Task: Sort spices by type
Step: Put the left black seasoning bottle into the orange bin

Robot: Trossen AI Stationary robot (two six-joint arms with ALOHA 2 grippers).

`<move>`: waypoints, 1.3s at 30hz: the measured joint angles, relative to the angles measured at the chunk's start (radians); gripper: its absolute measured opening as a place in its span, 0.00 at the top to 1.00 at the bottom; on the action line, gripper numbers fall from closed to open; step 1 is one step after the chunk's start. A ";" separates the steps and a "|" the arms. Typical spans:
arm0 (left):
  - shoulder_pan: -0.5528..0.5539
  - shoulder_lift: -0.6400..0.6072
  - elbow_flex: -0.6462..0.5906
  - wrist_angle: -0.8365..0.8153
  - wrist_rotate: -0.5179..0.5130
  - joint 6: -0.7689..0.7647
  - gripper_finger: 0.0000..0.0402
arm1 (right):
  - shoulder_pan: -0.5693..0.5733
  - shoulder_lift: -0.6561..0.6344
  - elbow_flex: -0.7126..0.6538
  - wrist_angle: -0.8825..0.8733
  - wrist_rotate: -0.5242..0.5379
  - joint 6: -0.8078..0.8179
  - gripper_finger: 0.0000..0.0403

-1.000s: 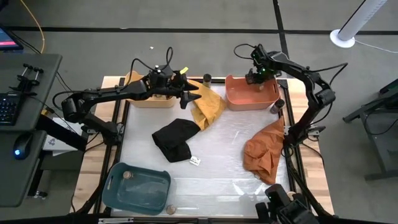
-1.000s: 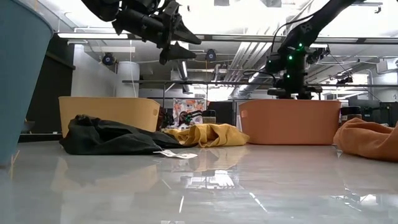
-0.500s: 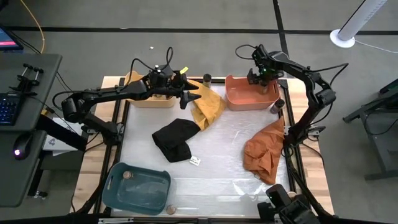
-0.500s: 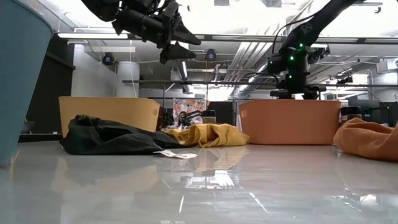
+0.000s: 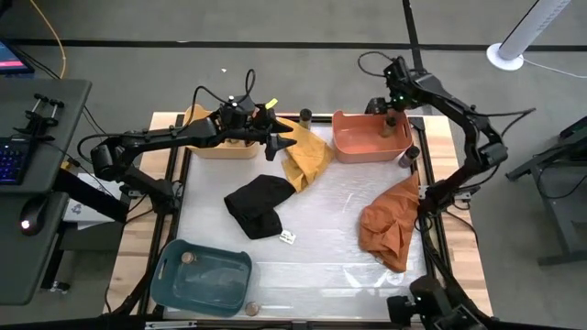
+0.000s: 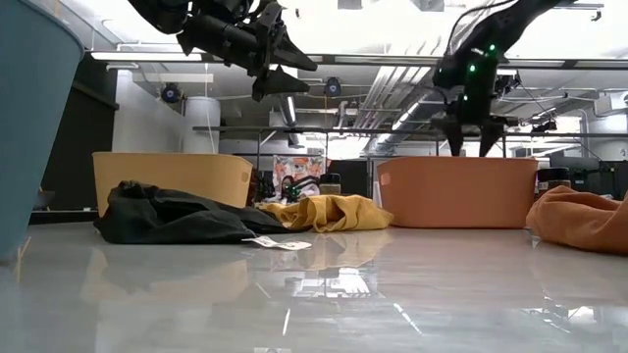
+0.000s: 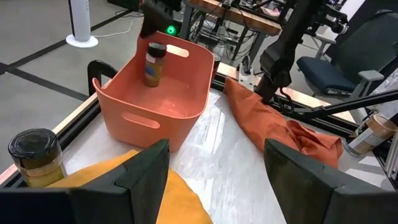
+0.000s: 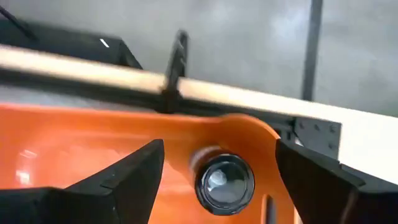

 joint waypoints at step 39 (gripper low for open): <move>0.001 -0.090 0.001 0.240 0.121 -0.274 0.39 | 0.465 0.536 0.314 0.633 -0.103 0.001 0.30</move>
